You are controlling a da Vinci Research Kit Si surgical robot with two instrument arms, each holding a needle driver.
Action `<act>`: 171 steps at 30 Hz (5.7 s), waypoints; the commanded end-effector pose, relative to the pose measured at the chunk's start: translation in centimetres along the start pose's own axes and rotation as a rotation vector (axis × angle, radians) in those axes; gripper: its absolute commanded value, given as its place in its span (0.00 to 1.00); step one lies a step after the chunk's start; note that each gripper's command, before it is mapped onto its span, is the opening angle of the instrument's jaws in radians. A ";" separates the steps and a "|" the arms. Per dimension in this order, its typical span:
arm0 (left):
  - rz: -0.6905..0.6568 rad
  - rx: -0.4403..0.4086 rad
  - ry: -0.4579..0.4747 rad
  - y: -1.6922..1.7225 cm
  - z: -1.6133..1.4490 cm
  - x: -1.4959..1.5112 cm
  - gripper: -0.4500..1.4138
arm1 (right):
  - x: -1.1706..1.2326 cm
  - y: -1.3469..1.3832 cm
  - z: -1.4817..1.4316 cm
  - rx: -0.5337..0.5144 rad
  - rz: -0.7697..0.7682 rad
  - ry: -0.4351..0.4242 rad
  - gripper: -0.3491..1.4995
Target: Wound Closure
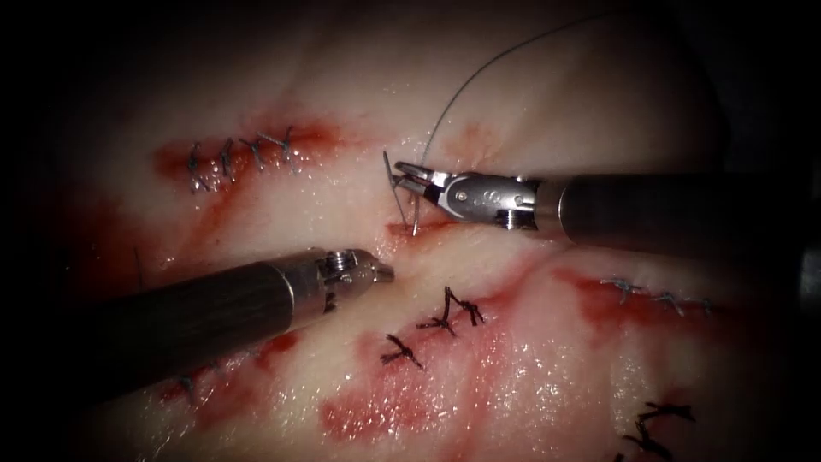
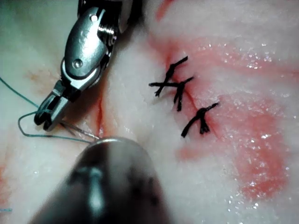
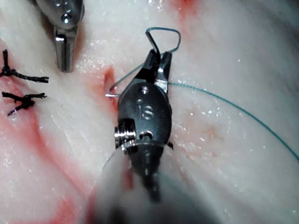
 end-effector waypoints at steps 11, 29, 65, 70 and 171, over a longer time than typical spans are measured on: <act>0.001 0.000 0.001 0.03 0.01 0.00 0.21 | 0.01 -0.18 0.15 -0.045 0.103 -0.056 0.00; 0.010 -0.006 0.003 0.13 -0.02 -0.06 0.21 | -0.06 -0.07 0.11 0.121 0.554 -0.115 0.00; 0.021 -0.016 0.106 -0.03 -0.12 -0.30 0.22 | -0.07 -0.79 -0.15 0.500 1.051 -0.296 0.00; 0.008 -0.002 0.156 -0.10 -0.16 -0.35 0.22 | -0.06 -0.84 -0.19 0.547 1.136 -0.312 0.00; 0.096 -0.328 1.061 0.45 -2.09 0.04 0.00 | 0.51 -0.49 -0.38 0.591 -0.080 -0.040 0.73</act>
